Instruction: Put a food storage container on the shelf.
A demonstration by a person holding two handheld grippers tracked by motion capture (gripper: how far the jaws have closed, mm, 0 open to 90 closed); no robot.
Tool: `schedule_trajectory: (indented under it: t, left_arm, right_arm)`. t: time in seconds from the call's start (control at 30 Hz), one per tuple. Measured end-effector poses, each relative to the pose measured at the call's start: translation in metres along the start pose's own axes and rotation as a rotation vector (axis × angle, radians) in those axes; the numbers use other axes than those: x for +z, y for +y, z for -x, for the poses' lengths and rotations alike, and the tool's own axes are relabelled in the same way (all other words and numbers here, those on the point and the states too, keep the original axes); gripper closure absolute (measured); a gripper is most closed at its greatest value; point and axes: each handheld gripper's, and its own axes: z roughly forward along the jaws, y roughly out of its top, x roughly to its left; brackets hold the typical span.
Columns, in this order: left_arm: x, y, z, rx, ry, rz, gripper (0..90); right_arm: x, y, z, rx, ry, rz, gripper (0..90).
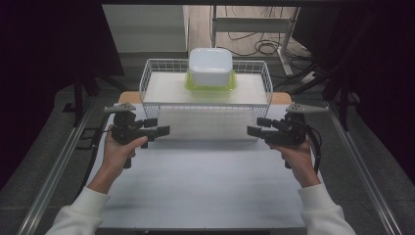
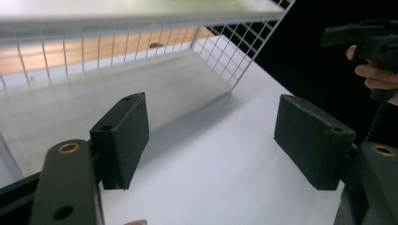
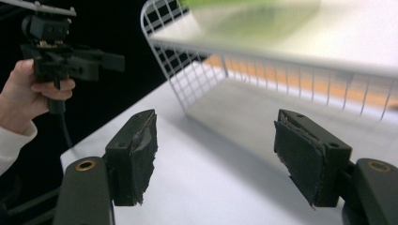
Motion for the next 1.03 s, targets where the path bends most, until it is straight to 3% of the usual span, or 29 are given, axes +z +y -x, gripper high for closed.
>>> schedule_trajectory:
  t: [0.2, 0.3, 0.37, 0.47, 0.73, 0.9, 1.03]
  left_arm:
    - [0.0, -0.031, -0.003, -0.04, 0.002, -0.048, 27.2]
    - [0.002, -0.041, -0.005, -0.04, 0.007, -0.068, 27.4]
    - [0.005, -0.057, -0.008, -0.036, 0.024, -0.095, 27.4]
    - [0.01, -0.069, -0.011, -0.029, 0.035, -0.137, 27.8]
    - [0.007, -0.073, -0.011, -0.042, 0.033, -0.122, 28.0]
    - [0.008, -0.073, -0.014, -0.03, 0.057, -0.123, 27.1]
    - [0.012, -0.074, -0.016, -0.013, 0.087, -0.138, 25.9]
  right_arm:
    - [-0.003, -0.036, 0.006, 0.058, 0.011, -0.04, 30.0]
    - [-0.002, -0.052, 0.009, 0.083, -0.002, -0.056, 30.1]
    - [0.0, -0.063, 0.012, 0.093, -0.014, -0.078, 30.0]
    - [0.002, -0.073, 0.013, 0.086, -0.038, -0.12, 30.0]
    - [0.0, -0.076, 0.011, 0.078, -0.047, -0.113, 29.8]
    - [0.0, -0.079, 0.011, 0.066, -0.058, -0.112, 27.0]
    - [0.003, -0.087, 0.014, 0.03, -0.127, -0.167, 23.4]
